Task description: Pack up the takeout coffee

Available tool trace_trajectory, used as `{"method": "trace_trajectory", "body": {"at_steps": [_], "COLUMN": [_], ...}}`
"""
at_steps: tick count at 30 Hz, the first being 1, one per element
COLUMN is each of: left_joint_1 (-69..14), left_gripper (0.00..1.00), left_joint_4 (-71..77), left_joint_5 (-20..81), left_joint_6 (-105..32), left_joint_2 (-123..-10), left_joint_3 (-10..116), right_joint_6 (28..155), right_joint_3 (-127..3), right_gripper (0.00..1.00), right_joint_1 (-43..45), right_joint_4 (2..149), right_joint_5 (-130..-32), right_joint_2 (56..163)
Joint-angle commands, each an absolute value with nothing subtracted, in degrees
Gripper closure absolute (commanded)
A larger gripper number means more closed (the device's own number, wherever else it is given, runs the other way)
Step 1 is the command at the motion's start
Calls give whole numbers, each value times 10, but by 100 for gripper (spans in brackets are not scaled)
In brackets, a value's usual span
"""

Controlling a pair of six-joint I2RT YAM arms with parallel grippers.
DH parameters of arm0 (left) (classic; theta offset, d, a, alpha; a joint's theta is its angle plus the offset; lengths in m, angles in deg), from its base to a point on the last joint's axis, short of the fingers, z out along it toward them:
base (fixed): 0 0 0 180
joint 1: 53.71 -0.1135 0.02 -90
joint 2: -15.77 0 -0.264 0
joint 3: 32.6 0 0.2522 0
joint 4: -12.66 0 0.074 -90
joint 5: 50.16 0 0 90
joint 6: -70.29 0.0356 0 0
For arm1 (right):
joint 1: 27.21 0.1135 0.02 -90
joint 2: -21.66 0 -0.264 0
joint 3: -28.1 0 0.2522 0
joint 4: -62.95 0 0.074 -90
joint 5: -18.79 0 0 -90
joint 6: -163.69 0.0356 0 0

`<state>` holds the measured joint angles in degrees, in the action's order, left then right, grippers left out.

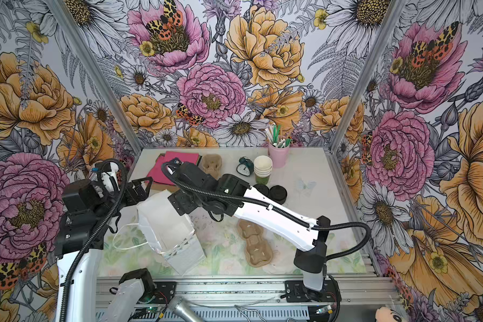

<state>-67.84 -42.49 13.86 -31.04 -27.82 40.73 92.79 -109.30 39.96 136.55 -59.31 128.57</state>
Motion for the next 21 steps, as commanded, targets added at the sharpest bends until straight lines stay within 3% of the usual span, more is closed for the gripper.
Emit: {"method": "trace_trajectory", "body": {"at_steps": [1, 4, 10, 15, 18, 21], "left_joint_1": [-684, -684, -684, -684, -684, -683], "left_gripper": [6, 6, 6, 6, 7, 8], "left_joint_4": [-428, -428, -428, -427, -427, -424], "left_joint_5": [154, 157, 160, 159, 144, 119], "left_joint_6": [-300, -298, -296, -296, -296, -294], "left_joint_2": [-276, -275, -275, -279, -282, -289], "left_joint_3": [410, 410, 407, 409, 413, 422], "right_joint_6": [937, 938, 929, 922, 907, 881], "right_joint_3": [-1127, -1160, -1194, -1200, -1200, -1199], "right_gripper": [19, 25, 49, 77, 99, 100], "right_joint_1": [402, 396, 394, 389, 380, 358], "right_joint_4": [1386, 1412, 1447, 1448, 1448, 1448], "right_joint_5": [-634, -632, -598, -594, -585, -588], "right_joint_2": [1323, 1359, 1404, 1410, 1407, 1401]}}
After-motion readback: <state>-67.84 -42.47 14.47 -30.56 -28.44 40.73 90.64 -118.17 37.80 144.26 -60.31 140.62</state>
